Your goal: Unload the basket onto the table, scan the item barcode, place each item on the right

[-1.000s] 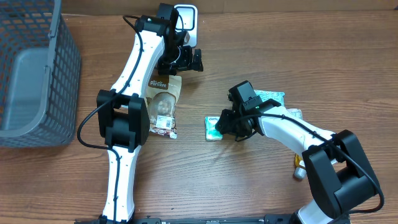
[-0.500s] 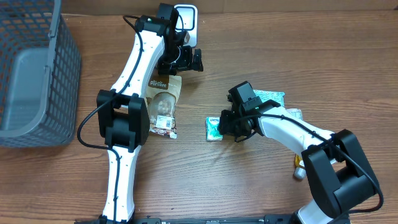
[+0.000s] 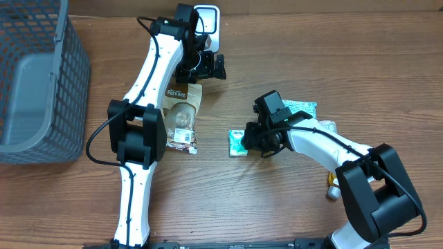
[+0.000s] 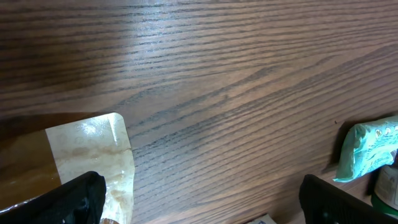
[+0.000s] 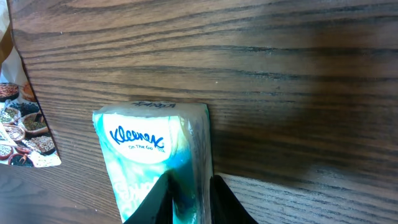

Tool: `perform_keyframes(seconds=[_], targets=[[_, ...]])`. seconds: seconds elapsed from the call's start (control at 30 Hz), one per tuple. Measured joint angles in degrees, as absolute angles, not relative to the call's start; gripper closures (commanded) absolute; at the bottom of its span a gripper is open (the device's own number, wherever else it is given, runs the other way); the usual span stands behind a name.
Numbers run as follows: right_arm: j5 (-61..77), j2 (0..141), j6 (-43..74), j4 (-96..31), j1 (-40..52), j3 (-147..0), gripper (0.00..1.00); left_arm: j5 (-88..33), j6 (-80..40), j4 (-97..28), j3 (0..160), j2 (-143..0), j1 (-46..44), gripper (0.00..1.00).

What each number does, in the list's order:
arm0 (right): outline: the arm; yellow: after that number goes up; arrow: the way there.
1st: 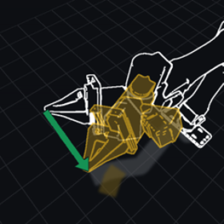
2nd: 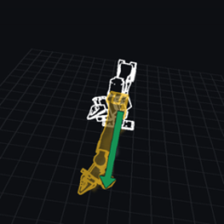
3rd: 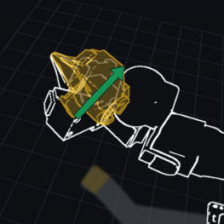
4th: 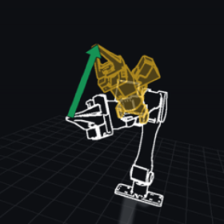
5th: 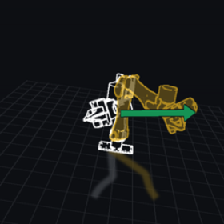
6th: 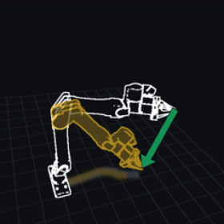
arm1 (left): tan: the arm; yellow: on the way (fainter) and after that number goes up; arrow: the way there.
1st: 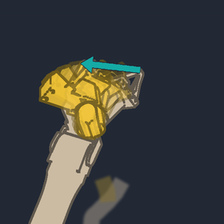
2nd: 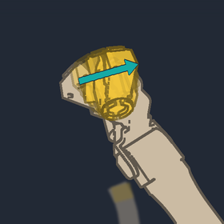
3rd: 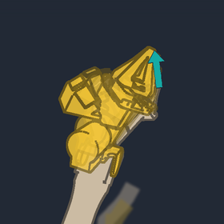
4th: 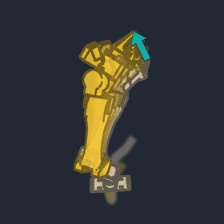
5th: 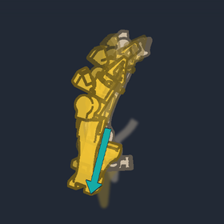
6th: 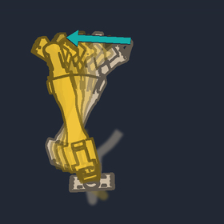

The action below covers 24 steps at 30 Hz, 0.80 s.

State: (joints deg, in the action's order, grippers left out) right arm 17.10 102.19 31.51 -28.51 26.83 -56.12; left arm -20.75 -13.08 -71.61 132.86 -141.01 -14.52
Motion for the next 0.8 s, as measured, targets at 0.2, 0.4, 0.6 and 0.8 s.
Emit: perform_keyframes(seconds=[0.2, 0.4, 0.6, 0.8], targets=[[17.1, 102.3, 31.5, -28.5, 26.9, -56.1, 0.83, -20.8, -13.1, -71.3, 132.9, -141.0, -14.5, 0.0], [17.1, 102.4, 31.5, -28.4, 27.0, -56.1, 0.81, -20.4, -13.1, -69.9, 132.9, -141.0, -14.3, 0.0], [17.0, 102.4, 31.5, -28.5, 27.0, -56.1, 0.82, -16.8, -13.3, -72.5, 135.8, -141.0, -11.7, 0.0], [17.1, 102.4, 31.4, -28.4, 27.0, -56.1, 0.92, -14.6, -13.4, -76.0, 142.6, -140.7, -4.5, 0.0]])
